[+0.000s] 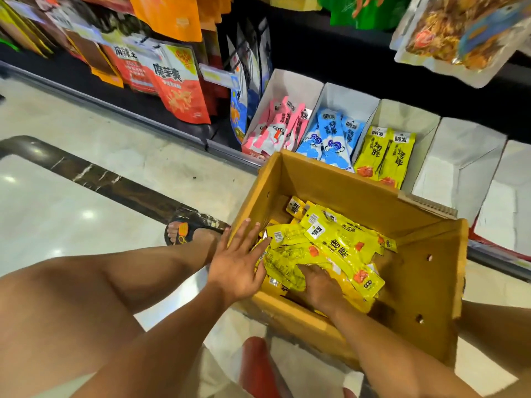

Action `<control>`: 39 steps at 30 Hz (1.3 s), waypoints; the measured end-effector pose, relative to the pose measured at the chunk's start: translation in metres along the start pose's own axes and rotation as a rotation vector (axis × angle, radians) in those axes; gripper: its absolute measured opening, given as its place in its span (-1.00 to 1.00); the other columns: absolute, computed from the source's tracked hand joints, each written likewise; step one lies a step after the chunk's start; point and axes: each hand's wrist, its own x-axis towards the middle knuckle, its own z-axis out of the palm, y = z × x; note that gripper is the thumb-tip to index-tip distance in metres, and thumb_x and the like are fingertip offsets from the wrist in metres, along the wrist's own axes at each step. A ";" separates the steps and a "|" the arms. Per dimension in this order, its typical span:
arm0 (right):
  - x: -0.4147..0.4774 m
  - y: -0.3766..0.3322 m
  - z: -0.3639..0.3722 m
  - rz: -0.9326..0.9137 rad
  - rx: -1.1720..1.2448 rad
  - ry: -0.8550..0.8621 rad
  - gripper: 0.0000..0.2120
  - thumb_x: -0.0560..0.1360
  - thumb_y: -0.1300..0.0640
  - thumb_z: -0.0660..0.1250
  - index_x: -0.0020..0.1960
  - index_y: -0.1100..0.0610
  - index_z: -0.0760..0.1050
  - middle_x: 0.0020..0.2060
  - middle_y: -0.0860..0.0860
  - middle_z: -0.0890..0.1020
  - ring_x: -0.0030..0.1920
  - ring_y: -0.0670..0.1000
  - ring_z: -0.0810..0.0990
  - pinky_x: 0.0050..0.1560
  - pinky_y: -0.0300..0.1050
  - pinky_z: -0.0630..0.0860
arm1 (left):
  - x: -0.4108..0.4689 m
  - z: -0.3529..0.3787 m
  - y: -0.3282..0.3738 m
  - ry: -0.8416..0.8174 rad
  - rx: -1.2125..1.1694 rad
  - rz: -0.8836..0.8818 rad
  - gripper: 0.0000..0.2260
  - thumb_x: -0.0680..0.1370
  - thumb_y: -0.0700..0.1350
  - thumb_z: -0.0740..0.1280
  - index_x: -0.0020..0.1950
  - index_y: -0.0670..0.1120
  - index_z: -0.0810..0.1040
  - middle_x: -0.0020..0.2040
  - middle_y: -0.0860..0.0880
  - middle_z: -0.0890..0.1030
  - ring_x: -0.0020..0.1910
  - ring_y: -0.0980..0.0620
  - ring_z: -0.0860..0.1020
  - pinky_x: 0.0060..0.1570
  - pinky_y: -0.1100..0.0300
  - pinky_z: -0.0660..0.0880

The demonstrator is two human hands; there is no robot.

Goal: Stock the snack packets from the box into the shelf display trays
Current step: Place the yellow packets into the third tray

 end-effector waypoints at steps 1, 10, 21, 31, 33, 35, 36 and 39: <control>0.002 -0.001 0.001 0.002 -0.030 0.004 -0.20 0.41 -0.35 0.38 0.55 -0.14 0.18 0.43 0.00 0.36 0.41 0.13 0.38 0.25 0.11 0.49 | 0.000 0.000 0.000 -0.007 0.001 -0.002 -0.46 0.60 0.18 0.11 0.60 0.19 0.28 0.68 -0.02 0.06 0.67 -0.08 -0.18 0.56 -0.28 0.02; 0.012 -0.004 0.007 -0.026 -0.244 0.057 -0.34 0.43 -0.26 0.42 0.40 0.02 0.34 0.23 0.04 0.43 0.22 0.12 0.52 -0.02 0.04 0.59 | -0.001 -0.002 0.002 -0.025 0.018 -0.014 -0.44 0.61 0.19 0.08 0.62 0.18 0.23 0.69 -0.01 0.01 0.66 -0.07 -0.22 0.56 -0.27 0.01; -0.023 0.018 -0.037 0.008 -0.189 0.120 -0.34 0.41 -0.16 0.44 0.42 0.02 0.34 0.25 0.04 0.43 0.25 0.14 0.52 -0.03 0.03 0.56 | -0.001 -0.002 0.000 -0.044 0.006 -0.004 -0.45 0.62 0.23 0.02 0.62 0.18 0.23 0.69 0.01 -0.04 0.65 -0.05 -0.28 0.57 -0.26 0.00; -0.056 0.038 -0.060 0.064 0.555 0.259 -0.35 0.38 -0.18 0.53 0.41 -0.04 0.46 0.26 0.02 0.52 0.11 0.06 0.62 0.07 -0.05 0.58 | 0.001 -0.007 0.003 -0.056 -0.028 -0.004 -0.40 0.64 0.24 -0.16 0.63 0.09 0.25 0.67 0.00 0.12 0.66 -0.04 -0.21 0.59 -0.21 -0.20; -0.065 0.028 -0.066 0.060 0.893 0.217 -0.45 0.43 -0.09 0.53 0.38 -0.07 0.48 0.22 0.04 0.54 0.06 0.04 0.66 -0.05 0.05 0.67 | 0.004 -0.016 0.009 -0.023 -0.173 -0.019 -0.43 0.66 0.21 -0.12 0.62 0.07 0.28 0.65 0.02 0.20 0.67 0.00 -0.12 0.62 -0.09 -0.09; -0.077 0.014 -0.077 0.024 1.137 0.147 -0.53 0.48 0.02 0.50 0.37 -0.03 0.50 0.20 0.07 0.58 0.12 0.03 0.65 -0.12 0.06 0.69 | 0.009 -0.025 0.017 -0.025 -0.399 -0.051 -0.52 0.70 0.16 -0.01 0.59 0.08 0.33 0.61 0.04 0.31 0.65 0.03 0.06 0.55 0.00 0.15; -0.083 0.007 -0.083 -0.006 1.230 0.108 -0.56 0.51 0.06 0.48 0.36 -0.01 0.50 0.18 0.09 0.61 0.13 0.04 0.64 -0.15 0.05 0.69 | 0.012 -0.031 0.022 -0.035 -0.520 -0.079 -0.55 0.70 0.16 0.03 0.56 0.10 0.36 0.57 0.03 0.38 0.61 0.03 0.20 0.49 0.04 0.26; -0.094 -0.015 -0.095 -0.069 1.466 -0.013 -0.69 0.59 0.17 0.36 0.32 0.02 0.53 0.01 0.04 0.68 -0.03 0.08 0.67 -0.25 -0.01 0.62 | 0.020 -0.046 0.036 -0.208 -1.095 -0.304 -0.55 0.70 0.22 0.09 0.52 0.08 0.40 0.39 -0.03 0.57 0.40 -0.04 0.50 0.35 0.07 0.41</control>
